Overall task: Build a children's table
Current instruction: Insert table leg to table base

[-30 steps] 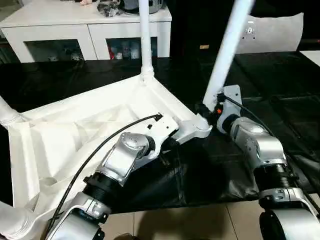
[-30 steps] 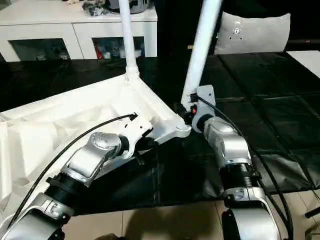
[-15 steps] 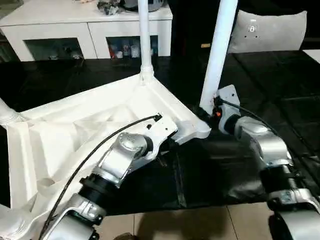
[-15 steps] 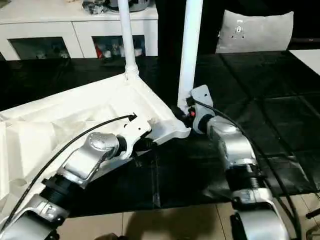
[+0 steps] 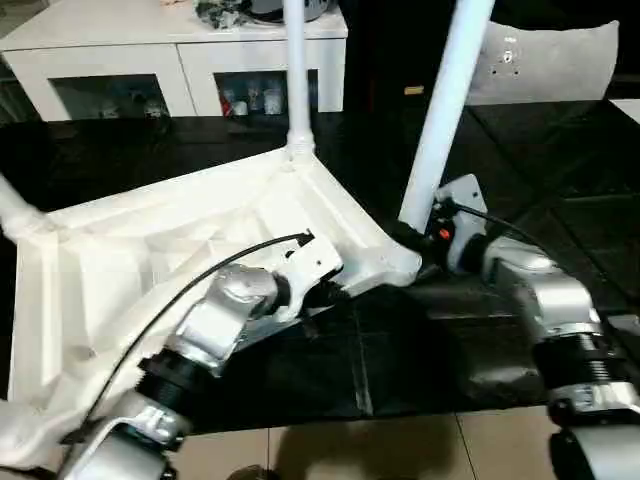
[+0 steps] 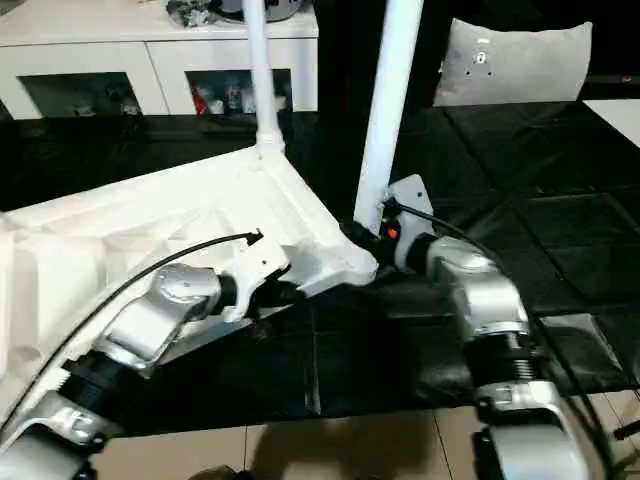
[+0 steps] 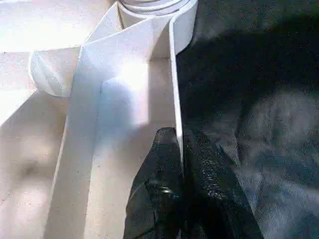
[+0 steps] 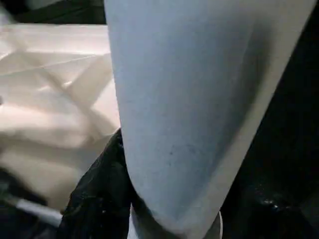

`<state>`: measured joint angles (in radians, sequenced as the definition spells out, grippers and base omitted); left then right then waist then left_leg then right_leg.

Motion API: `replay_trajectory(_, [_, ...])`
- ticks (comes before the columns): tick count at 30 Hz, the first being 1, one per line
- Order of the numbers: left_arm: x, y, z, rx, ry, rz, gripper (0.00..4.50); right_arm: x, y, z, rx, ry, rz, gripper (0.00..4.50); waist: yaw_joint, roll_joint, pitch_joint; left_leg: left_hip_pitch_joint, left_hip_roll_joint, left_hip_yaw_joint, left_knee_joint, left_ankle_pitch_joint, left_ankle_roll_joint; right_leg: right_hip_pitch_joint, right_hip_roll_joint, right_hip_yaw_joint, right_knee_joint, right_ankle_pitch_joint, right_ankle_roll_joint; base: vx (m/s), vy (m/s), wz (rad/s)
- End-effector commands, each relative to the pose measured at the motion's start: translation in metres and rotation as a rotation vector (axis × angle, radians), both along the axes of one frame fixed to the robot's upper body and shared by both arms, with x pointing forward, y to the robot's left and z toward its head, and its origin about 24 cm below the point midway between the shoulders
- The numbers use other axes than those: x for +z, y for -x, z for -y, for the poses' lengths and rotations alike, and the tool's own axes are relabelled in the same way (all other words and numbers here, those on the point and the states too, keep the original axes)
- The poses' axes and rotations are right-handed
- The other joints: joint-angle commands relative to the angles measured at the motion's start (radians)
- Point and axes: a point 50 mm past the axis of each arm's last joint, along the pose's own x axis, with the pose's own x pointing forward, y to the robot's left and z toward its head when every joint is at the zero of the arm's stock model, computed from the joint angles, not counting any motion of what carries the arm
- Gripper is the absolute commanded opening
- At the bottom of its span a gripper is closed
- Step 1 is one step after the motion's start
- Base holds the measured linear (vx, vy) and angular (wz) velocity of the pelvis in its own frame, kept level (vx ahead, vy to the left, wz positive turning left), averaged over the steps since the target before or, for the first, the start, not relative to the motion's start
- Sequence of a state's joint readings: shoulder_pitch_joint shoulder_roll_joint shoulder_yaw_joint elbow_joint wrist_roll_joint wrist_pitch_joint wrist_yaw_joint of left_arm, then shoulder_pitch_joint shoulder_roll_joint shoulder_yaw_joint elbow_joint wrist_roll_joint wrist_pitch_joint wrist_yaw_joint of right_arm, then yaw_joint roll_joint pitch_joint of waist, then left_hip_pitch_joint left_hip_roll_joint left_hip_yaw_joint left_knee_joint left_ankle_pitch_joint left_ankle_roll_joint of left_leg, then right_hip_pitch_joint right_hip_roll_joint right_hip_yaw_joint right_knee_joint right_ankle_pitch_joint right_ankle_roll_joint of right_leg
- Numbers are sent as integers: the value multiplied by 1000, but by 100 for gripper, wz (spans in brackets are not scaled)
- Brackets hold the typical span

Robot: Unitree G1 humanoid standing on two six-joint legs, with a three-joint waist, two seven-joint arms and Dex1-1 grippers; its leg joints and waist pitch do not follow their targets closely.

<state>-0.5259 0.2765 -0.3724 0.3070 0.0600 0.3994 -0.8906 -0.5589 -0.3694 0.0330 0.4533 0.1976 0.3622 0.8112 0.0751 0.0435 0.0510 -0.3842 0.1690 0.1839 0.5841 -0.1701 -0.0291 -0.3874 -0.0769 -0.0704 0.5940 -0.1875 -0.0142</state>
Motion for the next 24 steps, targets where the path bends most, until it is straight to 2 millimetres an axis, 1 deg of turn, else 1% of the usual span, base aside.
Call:
replay_trajectory(1, [26, -5, 6, -124, 26, 113, 0, -41, 20, 6, 77, 86, -188, 188, 8, -15, -60, 19, 64, -26, -71, -254, 41, 37, -81, 48, -77, -251, -200, 0, 0, 0])
replay_trajectory(2, [26, -5, 3, -144, 17, 113, 0, -39, 21, 9, 116, 96, -185, 188, 14, -12, -60, 21, 65, -26, -71, -254, 40, 35, -82, 49, -77, -255, -199, 0, 0, 0])
replay_trajectory(4, [27, -7, -5, -206, -10, 103, 0, -32, 26, 13, 222, 97, -181, 188, 19, -11, -61, 23, 67, -26, -71, -252, 37, 36, -82, 49, -74, -250, -200, 0, 0, 0])
replay_trajectory(5, [27, -8, -7, -220, -21, 103, 0, -30, 27, 14, 250, 101, -180, 188, 22, -12, -60, 23, 65, -25, -70, -256, 41, 34, -80, 49, -77, -258, -199, 0, 0, 0])
replay_trajectory(6, [27, -9, -9, -227, -28, 103, 0, -29, 28, 14, 266, 105, -179, 188, 27, -13, -61, 24, 67, -23, -70, -255, 40, 34, -80, 50, -75, -259, -196, 0, 0, 0])
replay_trajectory(7, [27, -11, -10, -232, -35, 105, 0, -28, 28, 15, 278, 111, -180, 188, 30, -12, -61, 23, 69, -25, -71, -250, 38, 35, -83, 49, -73, -251, -201, 0, 0, 0])
replay_trajectory(9, [28, -14, -14, -238, -44, 106, 0, -29, 30, 15, 303, 119, -188, 188, 34, -16, -62, 24, 69, -25, -70, -240, 38, 35, -82, 49, -70, -234, -207, 0, 0, 0])
replay_trajectory(10, [28, -16, -15, -241, -42, 103, 0, -30, 32, 15, 319, 122, -194, 188, 37, -15, -64, 24, 69, -25, -69, -232, 36, 36, -84, 50, -67, -222, -211, 0, 0, 0])
replay_trajectory(11, [29, -17, -16, -242, -41, 102, 0, -31, 33, 15, 325, 124, -196, 188, 37, -18, -63, 23, 68, -24, -69, -227, 38, 36, -83, 49, -68, -218, -212, 0, 0, 0])
replay_trajectory(14, [29, -19, -18, -250, -43, 100, 0, -33, 34, 15, 336, 127, -200, 188, 41, -19, -66, 23, 68, -23, -67, -212, 41, 38, -85, 49, -63, -186, -224, 0, 0, 0])
replay_trajectory(16, [29, -21, -18, -256, -44, 99, 0, -35, 35, 13, 333, 122, -200, 188, 41, -19, -66, 21, 68, -23, -66, -207, 43, 39, -86, 48, -62, -185, -227, 0, 0, 0])
replay_trajectory(23, [27, -23, -18, -258, -30, 93, 0, -38, 36, 11, 300, 110, -185, 188, 42, -19, -64, 25, 70, -24, -69, -231, 35, 36, -86, 49, -68, -229, -217, 0, 0, 0])
replay_trajectory(24, [27, -23, -18, -257, -24, 91, 0, -37, 35, 11, 271, 89, -173, 188, 41, -24, -64, 24, 69, -24, -69, -232, 32, 37, -87, 49, -67, -233, -215, 0, 0, 0])
